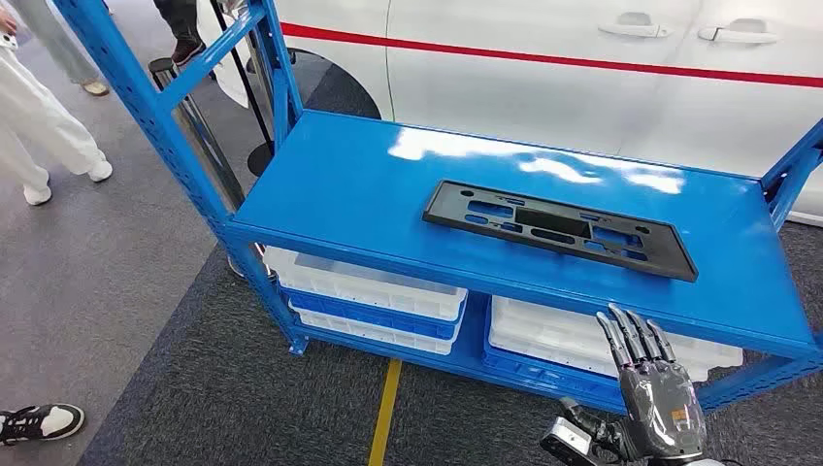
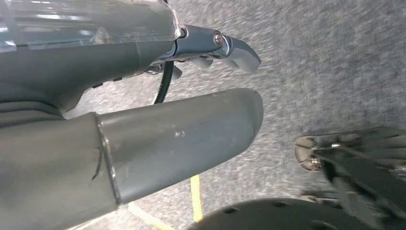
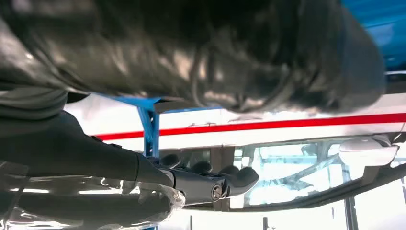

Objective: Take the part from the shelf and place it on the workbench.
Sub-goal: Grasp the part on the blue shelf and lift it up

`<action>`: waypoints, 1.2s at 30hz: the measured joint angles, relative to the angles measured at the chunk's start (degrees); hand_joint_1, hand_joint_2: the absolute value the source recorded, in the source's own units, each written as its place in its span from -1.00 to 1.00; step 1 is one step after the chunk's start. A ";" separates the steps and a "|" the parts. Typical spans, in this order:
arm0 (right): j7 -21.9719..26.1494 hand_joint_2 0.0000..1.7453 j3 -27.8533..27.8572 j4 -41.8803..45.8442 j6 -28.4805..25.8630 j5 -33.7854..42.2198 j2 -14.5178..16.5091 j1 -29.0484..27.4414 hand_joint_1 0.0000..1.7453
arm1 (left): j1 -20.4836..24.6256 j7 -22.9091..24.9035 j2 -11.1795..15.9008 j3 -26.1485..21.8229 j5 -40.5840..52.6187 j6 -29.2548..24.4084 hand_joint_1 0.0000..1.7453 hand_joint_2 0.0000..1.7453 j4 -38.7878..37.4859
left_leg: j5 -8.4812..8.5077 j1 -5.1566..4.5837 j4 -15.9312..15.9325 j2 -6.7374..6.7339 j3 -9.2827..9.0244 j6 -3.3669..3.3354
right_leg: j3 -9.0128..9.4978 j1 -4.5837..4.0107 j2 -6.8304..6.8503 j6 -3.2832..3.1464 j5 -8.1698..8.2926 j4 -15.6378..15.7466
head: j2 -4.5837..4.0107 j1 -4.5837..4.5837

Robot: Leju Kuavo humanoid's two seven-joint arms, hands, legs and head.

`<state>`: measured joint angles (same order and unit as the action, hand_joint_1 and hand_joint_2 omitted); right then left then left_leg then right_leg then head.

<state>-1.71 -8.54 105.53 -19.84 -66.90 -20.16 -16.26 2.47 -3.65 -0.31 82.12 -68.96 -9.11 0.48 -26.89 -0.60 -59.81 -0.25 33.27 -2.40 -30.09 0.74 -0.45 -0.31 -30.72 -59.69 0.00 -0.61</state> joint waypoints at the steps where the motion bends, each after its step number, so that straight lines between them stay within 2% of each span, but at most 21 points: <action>1: 0.05 -1.00 0.05 0.01 0.03 0.04 0.05 -0.02 -1.00 | 0.01 0.01 0.01 0.00 0.00 -0.01 -1.00 -1.00 -0.01 | -0.09 -0.05 0.10 0.02 0.00 0.00 | 0.03 0.07 0.04 0.14 0.02 0.17 | 0.00 0.00; 5: 0.54 -1.00 0.54 0.41 0.48 0.66 0.19 0.10 -1.00 | -0.14 0.02 -0.07 0.03 -0.01 -0.07 -1.00 -1.00 -0.02 | 0.18 0.60 2.55 0.00 -1.61 -0.30 | 0.27 -0.03 0.24 1.05 -0.76 -0.35 | 0.00 -0.11; 6: 0.68 -1.00 0.78 0.51 0.67 0.81 0.20 0.14 -1.00 | -0.15 0.01 -0.10 0.03 -0.02 -0.07 -1.00 -1.00 -0.02 | 0.25 0.82 3.24 -0.04 -2.29 -0.46 | -0.80 -0.04 0.28 1.23 -1.85 -2.60 | 0.00 -0.17; 8: 0.84 -1.00 1.13 0.51 0.97 0.96 0.24 0.19 -1.00 | -0.07 0.00 -0.11 0.05 -0.04 -0.07 -1.00 -1.00 -0.02 | -0.12 0.74 3.61 -0.07 -3.05 -0.73 | -5.17 0.10 0.30 1.51 -4.58 -9.91 | 0.00 -0.24; 9: 0.85 -1.00 1.20 0.49 1.07 0.98 0.27 0.17 -1.00 | -0.04 0.00 -0.11 0.06 -0.04 -0.07 -1.00 -1.00 -0.02 | -0.44 0.72 3.59 -0.05 -3.37 -0.77 | -7.47 0.16 0.31 1.68 -5.27 -13.21 | 0.00 -0.25; 10: 0.86 -1.00 1.23 0.48 1.12 0.98 0.30 0.16 -1.00 | -0.05 0.00 -0.11 0.07 -0.04 -0.07 -1.00 -1.00 -0.02 | -0.84 0.73 3.54 -0.03 -3.79 -0.72 | -8.95 0.22 0.32 1.83 -4.81 -14.77 | 0.00 -0.24; 11: 0.88 -1.00 1.25 0.48 1.14 0.98 0.32 0.16 -1.00 | -0.09 0.00 -0.13 0.07 -0.04 -0.06 -1.00 -1.00 -0.02 | -1.29 0.75 3.46 0.00 -4.34 -0.61 | -9.35 0.31 0.34 1.96 -3.13 -14.15 | 0.00 -0.24; 12: 0.89 -1.00 1.29 0.48 1.15 0.98 0.33 0.16 -1.00 | -0.13 0.00 -0.17 0.07 -0.04 -0.06 -1.00 -1.00 -0.02 | -1.83 0.80 3.33 0.03 -4.97 -0.42 | -8.62 0.43 0.37 2.07 -0.49 -11.38 | 0.00 -0.24; 14: 0.90 -1.00 1.41 0.45 1.22 0.99 0.37 0.19 -1.00 | -0.14 0.00 -0.29 0.11 -0.04 -0.05 -1.00 -1.00 -0.02 | -3.08 0.81 2.93 0.11 -5.95 0.18 | -5.80 0.55 0.43 2.11 3.78 -4.22 | 0.00 -0.28; 15: 0.97 -1.00 1.50 0.46 1.37 1.09 0.40 0.21 -1.00 | -0.09 0.02 -0.33 0.17 -0.04 -0.05 -1.00 -1.00 -0.02 | -3.62 0.76 2.71 0.16 -6.16 0.55 | -4.75 0.53 0.42 1.90 4.52 -1.90 | 0.00 -0.29; 16: 1.07 -1.00 1.57 0.46 1.61 1.30 0.45 0.22 -1.00 | -0.03 0.02 -0.35 0.25 -0.04 -0.04 -1.00 -1.00 -0.02 | -4.03 0.70 2.56 0.21 -6.23 0.90 | -4.23 0.41 0.38 1.60 4.35 -0.88 | 0.00 -0.31; 20: 1.68 -1.00 1.94 0.44 2.95 2.89 0.64 0.46 -1.00 | 0.28 0.02 -0.34 0.51 -0.04 0.04 -1.00 -1.00 -0.03 | -5.18 0.76 2.08 0.18 -6.63 2.01 | -3.57 0.28 0.15 0.13 3.30 -0.32 | 0.00 -0.26; 22: 1.92 -1.00 2.38 0.40 3.48 3.82 0.72 0.79 -1.00 | 0.41 0.03 -0.37 0.61 -0.04 0.06 -1.00 -1.00 -0.03 | -7.32 0.85 -2.39 0.18 -4.61 2.57 | -2.82 0.48 0.28 -0.48 2.92 0.01 | 0.00 -0.22; 24: 2.21 -1.00 2.97 0.18 4.01 4.66 0.81 1.02 -1.00 | 0.40 0.08 -0.38 0.80 -0.04 0.07 -1.00 -1.00 -0.02 | -9.99 0.94 -10.50 0.17 0.37 2.94 | -2.31 0.41 0.40 -0.81 2.40 0.06 | 0.00 -0.20; 25: 2.38 -1.00 3.27 0.00 4.31 4.98 0.89 1.08 -1.00 | 0.35 0.13 -0.38 0.91 -0.04 0.07 -1.00 -1.00 -0.02 | -10.42 0.97 -13.69 0.17 2.77 2.98 | -2.03 0.34 0.40 -0.86 2.10 0.05 | 0.00 -0.20; 26: 2.57 -1.00 3.57 -0.19 4.64 5.25 0.98 1.11 -1.00 | 0.25 0.20 -0.37 1.00 -0.04 0.07 -1.00 -1.00 -0.02 | -9.69 0.98 -15.03 0.18 4.35 2.90 | -1.64 0.27 0.35 -0.86 1.76 0.05 | 0.00 -0.20; 27: 2.75 -1.00 3.85 -0.39 5.00 5.53 1.09 1.17 -1.00 | 0.13 0.28 -0.37 1.09 -0.04 0.06 -1.00 -1.00 -0.03 | -7.74 0.95 -14.09 0.18 4.82 2.68 | -1.12 0.18 0.26 -0.86 1.39 0.05 | 0.00 -0.20; 29: 3.07 -1.00 4.22 -0.68 5.69 6.02 1.30 1.44 -1.00 | -0.03 0.41 -0.36 1.25 -0.04 0.03 -1.00 -1.00 -0.04 | -2.13 0.68 -7.30 0.22 3.14 1.80 | 0.01 0.05 0.12 -0.78 0.59 0.12 | 0.00 -0.21; 30: 3.21 -1.00 4.31 -0.84 5.96 6.22 1.42 1.64 -1.00 | -0.04 0.46 -0.31 1.32 -0.04 0.01 -1.00 -1.00 -0.07 | -0.17 0.44 -4.05 0.23 2.00 1.27 | 0.41 -0.04 0.10 -0.65 0.24 0.21 | 0.00 -0.25; 32: 3.57 -1.00 4.36 -1.18 6.43 6.58 1.71 1.97 -1.00 | 0.07 0.50 -0.27 1.39 -0.03 -0.01 -1.00 -1.00 -0.11 | 0.74 -0.01 -0.33 0.25 0.56 0.46 | 0.64 0.01 0.10 -0.14 -0.10 0.50 | 0.00 -0.26; 36: 4.25 -1.00 4.28 -1.58 7.10 7.36 2.23 2.56 -1.00 | 0.04 0.48 -0.34 1.46 -0.01 0.05 -1.00 -1.00 -0.14 | 0.47 0.25 2.17 0.20 -0.96 -0.29 | 1.23 -0.05 0.32 0.99 -0.67 0.81 | 0.00 -0.31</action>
<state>2.55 -4.26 103.94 -12.73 -59.54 -17.93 -13.70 2.51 -3.17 -0.64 83.58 -68.97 -9.06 0.34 -26.42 -0.35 -57.65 -0.05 32.31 -2.70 -28.86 0.69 -0.13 0.68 -31.38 -58.88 0.00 -0.92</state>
